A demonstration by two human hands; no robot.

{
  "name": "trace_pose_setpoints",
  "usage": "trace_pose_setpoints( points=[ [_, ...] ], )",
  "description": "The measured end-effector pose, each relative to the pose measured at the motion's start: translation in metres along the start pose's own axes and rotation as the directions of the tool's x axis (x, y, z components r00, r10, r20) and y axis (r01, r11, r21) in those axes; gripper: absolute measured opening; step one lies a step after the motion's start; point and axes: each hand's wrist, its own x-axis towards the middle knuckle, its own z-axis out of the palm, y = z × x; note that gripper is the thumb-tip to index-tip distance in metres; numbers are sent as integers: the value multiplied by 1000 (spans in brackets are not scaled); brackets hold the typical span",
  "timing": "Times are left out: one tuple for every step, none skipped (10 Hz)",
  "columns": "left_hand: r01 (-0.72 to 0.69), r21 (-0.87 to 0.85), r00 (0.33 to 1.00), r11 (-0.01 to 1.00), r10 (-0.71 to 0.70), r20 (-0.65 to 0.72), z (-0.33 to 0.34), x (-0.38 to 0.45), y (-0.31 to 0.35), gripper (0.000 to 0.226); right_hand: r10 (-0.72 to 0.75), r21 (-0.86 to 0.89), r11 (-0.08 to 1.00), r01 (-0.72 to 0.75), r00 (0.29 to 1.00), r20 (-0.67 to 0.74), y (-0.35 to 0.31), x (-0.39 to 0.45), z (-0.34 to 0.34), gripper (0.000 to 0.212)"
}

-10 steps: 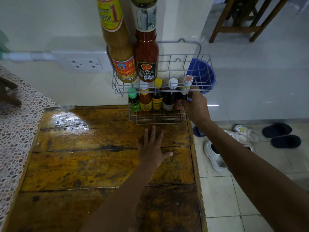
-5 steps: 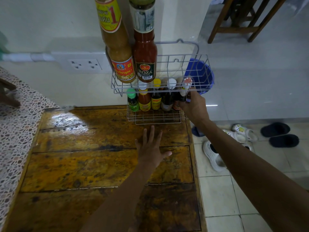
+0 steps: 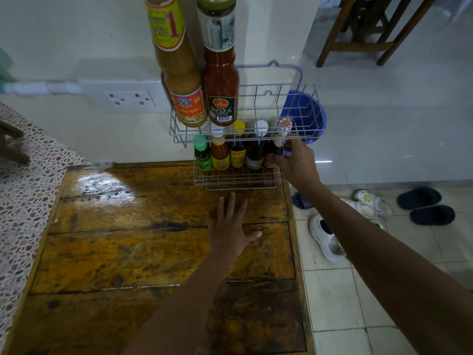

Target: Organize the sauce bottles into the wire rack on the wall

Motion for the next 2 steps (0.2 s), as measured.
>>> trace_pose_setpoints(
  points=[
    [3, 10, 1000, 1000, -3, -3, -1, -2, 0, 100, -35, 6, 999, 35, 999, -19, -4, -5, -4, 32],
    [-12, 49, 999, 999, 13, -30, 3, -11, -3, 95, -165, -200, 969, 144, 982, -89, 5, -27, -3, 43]
  ],
)
